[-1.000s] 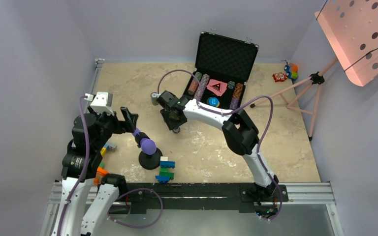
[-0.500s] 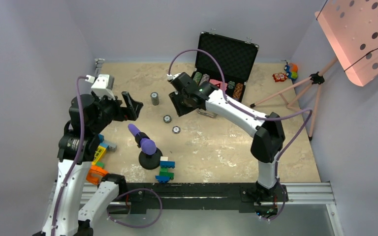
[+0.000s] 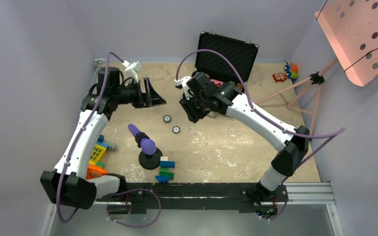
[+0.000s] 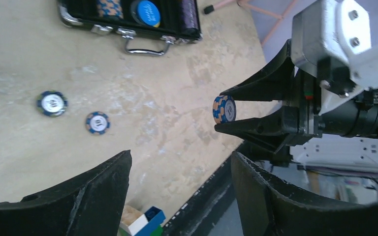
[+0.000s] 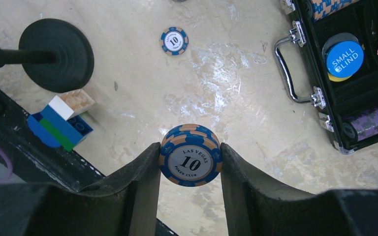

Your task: Pack up texas hold em set

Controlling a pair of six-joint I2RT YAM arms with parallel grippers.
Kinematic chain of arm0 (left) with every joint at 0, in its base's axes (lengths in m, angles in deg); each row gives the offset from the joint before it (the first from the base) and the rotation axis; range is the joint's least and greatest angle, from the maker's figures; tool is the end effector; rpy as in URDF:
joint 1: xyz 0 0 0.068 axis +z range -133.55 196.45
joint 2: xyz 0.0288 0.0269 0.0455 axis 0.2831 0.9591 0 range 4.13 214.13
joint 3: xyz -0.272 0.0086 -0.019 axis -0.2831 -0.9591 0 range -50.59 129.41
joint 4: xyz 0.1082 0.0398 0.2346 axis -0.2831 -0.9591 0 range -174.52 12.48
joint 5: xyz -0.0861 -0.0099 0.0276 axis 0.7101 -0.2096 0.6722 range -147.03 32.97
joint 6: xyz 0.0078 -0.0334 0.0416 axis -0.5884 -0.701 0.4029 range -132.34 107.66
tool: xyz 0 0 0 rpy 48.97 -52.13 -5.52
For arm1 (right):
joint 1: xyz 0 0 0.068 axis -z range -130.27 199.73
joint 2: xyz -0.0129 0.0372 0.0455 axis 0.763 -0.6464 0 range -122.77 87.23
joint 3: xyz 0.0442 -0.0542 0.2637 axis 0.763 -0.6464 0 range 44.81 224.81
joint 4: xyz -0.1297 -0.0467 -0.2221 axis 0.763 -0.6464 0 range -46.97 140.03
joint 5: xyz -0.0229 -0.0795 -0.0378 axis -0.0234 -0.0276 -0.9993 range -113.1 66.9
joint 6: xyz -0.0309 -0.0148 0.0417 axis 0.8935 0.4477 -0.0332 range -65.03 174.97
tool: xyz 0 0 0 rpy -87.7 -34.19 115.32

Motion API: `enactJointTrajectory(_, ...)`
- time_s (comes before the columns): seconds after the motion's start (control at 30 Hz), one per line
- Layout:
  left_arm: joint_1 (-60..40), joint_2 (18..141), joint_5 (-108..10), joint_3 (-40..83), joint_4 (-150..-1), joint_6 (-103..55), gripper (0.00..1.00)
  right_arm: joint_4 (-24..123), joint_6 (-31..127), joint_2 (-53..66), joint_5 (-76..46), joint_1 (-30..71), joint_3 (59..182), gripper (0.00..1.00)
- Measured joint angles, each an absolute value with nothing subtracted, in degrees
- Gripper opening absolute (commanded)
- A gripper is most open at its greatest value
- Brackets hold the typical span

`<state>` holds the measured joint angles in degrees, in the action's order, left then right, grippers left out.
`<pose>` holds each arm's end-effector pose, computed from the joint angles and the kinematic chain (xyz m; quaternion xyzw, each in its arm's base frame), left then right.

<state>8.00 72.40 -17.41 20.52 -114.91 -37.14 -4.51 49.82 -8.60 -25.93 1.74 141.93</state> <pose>0.2416 -0.0586 0.3732 0.0376 0.8468 -0.4126 0.3336 0.2395 0.2633 0.3538 -0.3392 0.8860 0.1200 0.2923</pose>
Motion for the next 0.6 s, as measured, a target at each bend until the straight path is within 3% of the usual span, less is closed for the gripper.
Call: enactJointTrajectory(0.6, -3.1, 83.4, -0.8, 17.9, -105.5, -45.7, 0.71, -6.5, 57.1, -5.9, -21.8, 1.5, 143.7, 0.0)
